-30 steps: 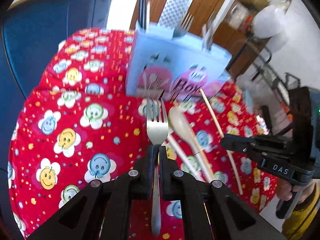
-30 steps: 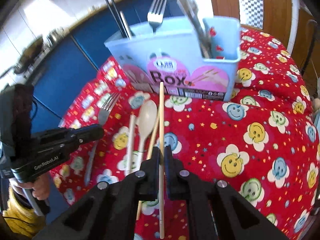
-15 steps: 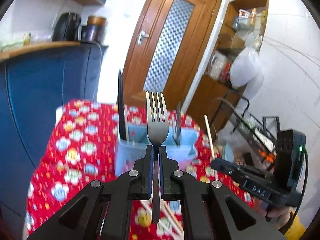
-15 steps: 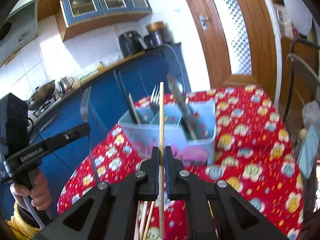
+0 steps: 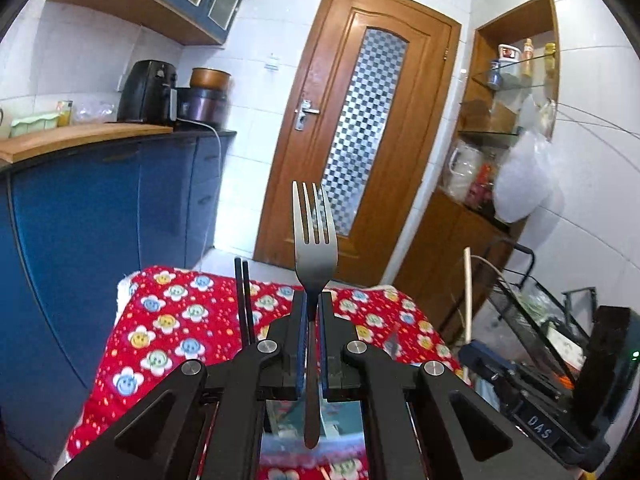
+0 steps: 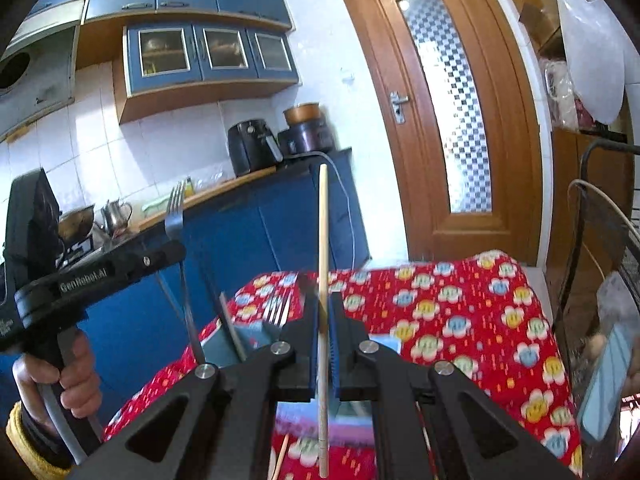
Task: Organize utensils
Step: 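Lift the fork and chopstick and carry both over the blue caddy, then lower the fork and chopstick into the caddy and open both grippers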
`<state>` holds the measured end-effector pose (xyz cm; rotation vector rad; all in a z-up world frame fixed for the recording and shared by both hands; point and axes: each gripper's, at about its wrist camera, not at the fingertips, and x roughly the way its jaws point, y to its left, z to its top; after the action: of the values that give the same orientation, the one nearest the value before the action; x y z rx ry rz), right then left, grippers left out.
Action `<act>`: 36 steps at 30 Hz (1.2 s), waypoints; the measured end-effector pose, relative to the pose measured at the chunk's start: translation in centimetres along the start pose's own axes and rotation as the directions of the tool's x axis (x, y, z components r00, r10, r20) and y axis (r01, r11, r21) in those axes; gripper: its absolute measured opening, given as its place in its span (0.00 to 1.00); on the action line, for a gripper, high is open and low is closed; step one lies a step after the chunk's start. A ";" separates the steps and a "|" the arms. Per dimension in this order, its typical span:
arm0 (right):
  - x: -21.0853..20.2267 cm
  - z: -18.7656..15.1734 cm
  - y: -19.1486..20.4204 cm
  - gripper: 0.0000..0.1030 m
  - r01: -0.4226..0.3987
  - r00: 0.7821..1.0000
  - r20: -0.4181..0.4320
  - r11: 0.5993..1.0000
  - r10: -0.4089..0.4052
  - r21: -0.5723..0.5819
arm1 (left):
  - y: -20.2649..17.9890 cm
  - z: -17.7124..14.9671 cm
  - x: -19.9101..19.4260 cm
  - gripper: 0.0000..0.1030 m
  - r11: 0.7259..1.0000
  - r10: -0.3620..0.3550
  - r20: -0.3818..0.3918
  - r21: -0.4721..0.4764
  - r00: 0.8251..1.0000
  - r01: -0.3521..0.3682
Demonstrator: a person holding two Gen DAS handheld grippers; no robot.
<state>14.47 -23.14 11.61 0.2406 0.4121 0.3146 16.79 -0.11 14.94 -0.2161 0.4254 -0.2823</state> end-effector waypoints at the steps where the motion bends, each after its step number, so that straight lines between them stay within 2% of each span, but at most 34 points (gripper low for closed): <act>1: 0.4 0.2 -0.2 0.06 -0.002 1.000 0.014 1.000 0.002 0.001 | 0.1 0.0 0.3 0.05 1.000 0.003 0.007 0.000 1.000 -0.003; 9: 4.0 -0.2 -1.2 0.06 0.037 0.995 0.095 0.999 -0.034 -0.028 | 0.6 -2.1 3.0 0.05 0.998 0.055 0.057 0.022 0.997 -0.057; 11: 5.0 -0.5 -1.5 0.06 0.055 0.994 0.096 0.998 -0.052 -0.034 | 0.6 -2.8 3.3 0.05 0.996 0.073 0.067 0.036 0.995 -0.076; 16: 6.2 -1.6 -1.8 0.07 0.061 0.997 0.052 0.997 -0.059 -0.036 | 1.2 -4.1 4.0 0.05 0.997 0.072 0.020 0.039 0.997 -0.073; 20: 5.9 -2.3 -1.5 0.07 0.052 0.999 0.015 0.997 -0.051 -0.052 | 1.2 -4.8 3.9 0.05 0.997 0.061 -0.013 0.049 0.998 -0.060; 23: 5.6 -2.5 -1.2 0.16 0.044 0.999 -0.007 0.998 -0.044 -0.050 | 1.1 -5.2 3.5 0.11 0.997 0.051 -0.029 0.053 0.998 -0.049; 28: 4.4 -2.2 -1.0 0.19 0.049 0.999 -0.001 0.998 -0.049 -0.037 | 0.7 -5.3 2.5 0.16 0.997 0.057 -0.042 0.063 0.998 -0.054; 36: 1.7 -1.7 -0.2 0.22 0.049 0.999 0.009 0.998 -0.049 -0.027 | 0.1 -5.2 0.1 0.17 0.996 0.047 -0.050 0.072 0.998 -0.044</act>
<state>15.28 -22.43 9.42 0.2047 0.4044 0.2705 14.62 -0.81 10.30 -0.1301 0.4703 -0.2581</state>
